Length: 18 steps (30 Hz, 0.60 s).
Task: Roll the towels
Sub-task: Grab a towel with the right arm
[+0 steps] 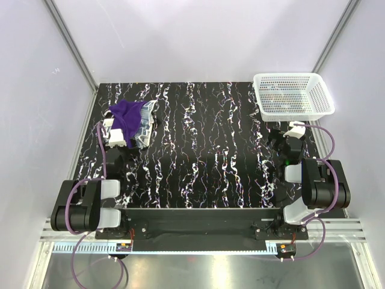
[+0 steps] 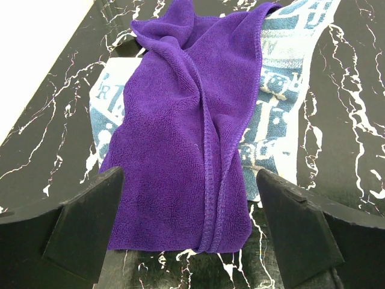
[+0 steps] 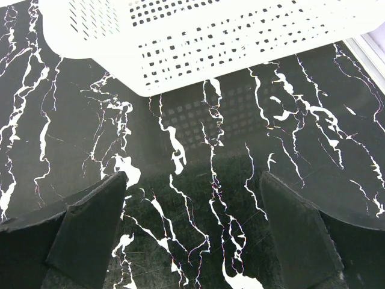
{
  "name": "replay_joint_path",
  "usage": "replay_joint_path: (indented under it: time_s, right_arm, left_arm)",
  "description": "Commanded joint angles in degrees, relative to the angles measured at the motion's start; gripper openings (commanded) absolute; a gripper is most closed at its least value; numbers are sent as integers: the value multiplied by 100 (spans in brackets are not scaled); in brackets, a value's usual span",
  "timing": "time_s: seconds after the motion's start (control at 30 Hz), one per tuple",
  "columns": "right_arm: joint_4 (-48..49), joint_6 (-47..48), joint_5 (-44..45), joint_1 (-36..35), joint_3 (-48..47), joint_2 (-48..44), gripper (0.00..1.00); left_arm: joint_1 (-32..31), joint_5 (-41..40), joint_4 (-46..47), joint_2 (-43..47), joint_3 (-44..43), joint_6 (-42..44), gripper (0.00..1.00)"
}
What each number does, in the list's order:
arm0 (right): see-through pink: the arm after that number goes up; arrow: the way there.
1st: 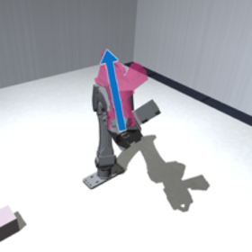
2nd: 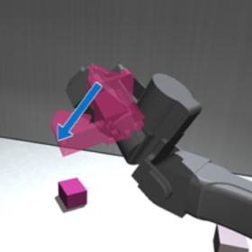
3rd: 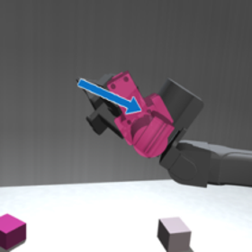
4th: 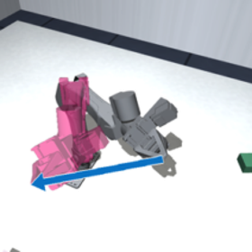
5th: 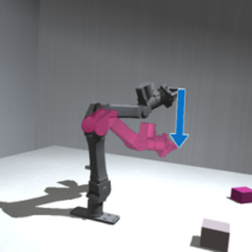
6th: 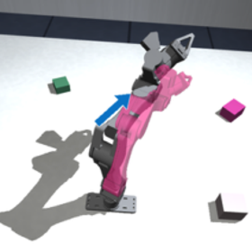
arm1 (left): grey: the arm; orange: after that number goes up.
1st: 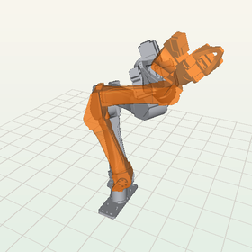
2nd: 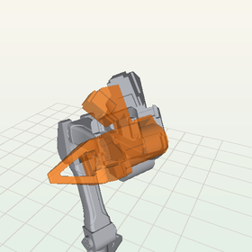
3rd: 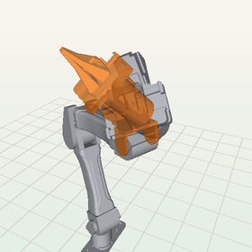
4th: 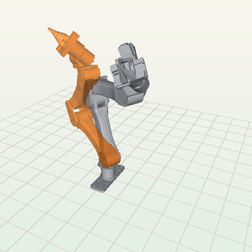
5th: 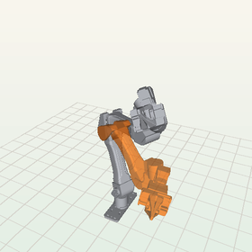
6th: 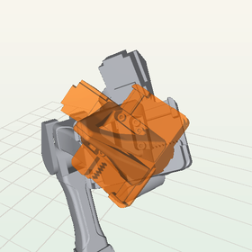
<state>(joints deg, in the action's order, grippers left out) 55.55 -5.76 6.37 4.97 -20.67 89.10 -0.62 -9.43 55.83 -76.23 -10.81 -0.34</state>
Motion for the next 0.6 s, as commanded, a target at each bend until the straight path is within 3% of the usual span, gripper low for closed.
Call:
replay_joint_path:
  time_s: [0.0,0.33,0.4,0.57]
  right_arm:
    - [333,110,-39,4,-105,-77,100]
    - [412,154,-65,4,-96,-129,100]
    - [-147,268,-443,-14,-200,-532,100]
    - [-3468,-100,-970,-364,-1719,-2219,100]
  left_arm:
    - [36,73,499,20,-141,60,99]
    - [36,73,499,20,-141,60,99]
    - [36,73,499,11,-132,60,99]
    - [36,73,490,20,-141,60,99]
